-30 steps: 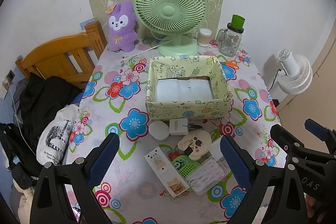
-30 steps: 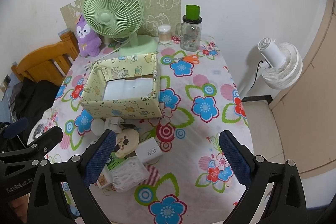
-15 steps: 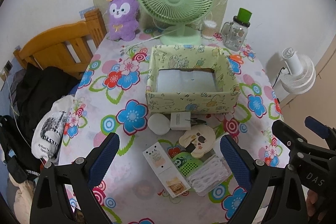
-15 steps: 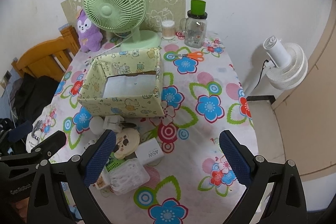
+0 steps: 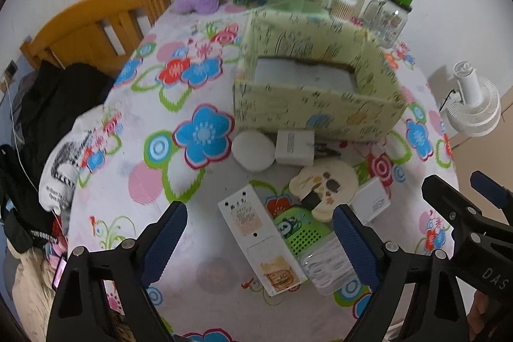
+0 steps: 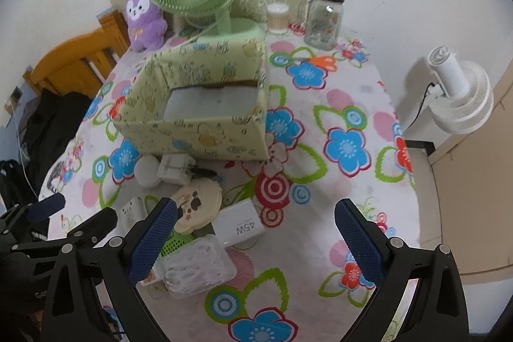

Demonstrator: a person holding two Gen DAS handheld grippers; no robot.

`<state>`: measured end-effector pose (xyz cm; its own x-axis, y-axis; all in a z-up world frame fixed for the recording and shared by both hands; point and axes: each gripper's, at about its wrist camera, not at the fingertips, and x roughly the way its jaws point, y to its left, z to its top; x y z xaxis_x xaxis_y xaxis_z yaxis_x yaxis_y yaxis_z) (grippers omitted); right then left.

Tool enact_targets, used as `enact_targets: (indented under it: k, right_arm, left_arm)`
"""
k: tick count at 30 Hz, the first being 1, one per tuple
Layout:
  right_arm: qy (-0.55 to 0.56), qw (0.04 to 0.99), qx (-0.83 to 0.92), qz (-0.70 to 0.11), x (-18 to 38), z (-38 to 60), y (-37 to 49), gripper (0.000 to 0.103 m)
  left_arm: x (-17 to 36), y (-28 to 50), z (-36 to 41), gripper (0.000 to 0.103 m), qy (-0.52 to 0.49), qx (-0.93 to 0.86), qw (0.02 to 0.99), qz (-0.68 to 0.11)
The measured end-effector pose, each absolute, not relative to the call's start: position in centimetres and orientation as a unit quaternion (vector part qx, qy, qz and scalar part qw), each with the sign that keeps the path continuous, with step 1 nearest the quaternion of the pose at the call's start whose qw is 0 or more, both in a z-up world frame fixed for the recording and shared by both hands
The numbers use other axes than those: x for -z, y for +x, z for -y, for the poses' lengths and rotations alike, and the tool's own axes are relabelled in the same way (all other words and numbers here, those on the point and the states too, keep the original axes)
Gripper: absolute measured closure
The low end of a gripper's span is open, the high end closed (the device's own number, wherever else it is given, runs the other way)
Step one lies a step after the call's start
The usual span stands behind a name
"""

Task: Organize rigid objects
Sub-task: 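Grasp the white remote with the left gripper while the right grasps the white charger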

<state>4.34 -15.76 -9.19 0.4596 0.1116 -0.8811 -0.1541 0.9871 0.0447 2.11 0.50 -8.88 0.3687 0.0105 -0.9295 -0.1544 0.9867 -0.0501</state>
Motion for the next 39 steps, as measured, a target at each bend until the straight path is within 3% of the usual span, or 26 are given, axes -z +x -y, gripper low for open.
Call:
enact_targets:
  k: [16,29,33,39]
  right_arm:
    - [-0.043,0.824,-0.082,-0.559,15.1,14.6,5.9,0.004]
    - [-0.07,0.794,-0.094,-0.596,18.9,13.7,6.4,0.008]
    - [-0.077,0.786,-0.096,-0.605,19.9,13.3,6.7,0.01]
    - [-0.079,0.778,-0.095,-0.616,21.4,13.1,7.3,0.016]
  left_arm:
    - [14.8,3.1,-1.5,0.013,-0.088,-0.07,0.788,-0.605]
    - [18.6,3.4,-1.7,0.03,-0.106,-0.073,0.76,-0.637]
    - [19.0,3.6,-1.9,0.03,-0.102,-0.069,0.767,-0.63]
    - [19.0,3.4,-2.0,0.045,-0.119,-0.054,0.771,-0.624]
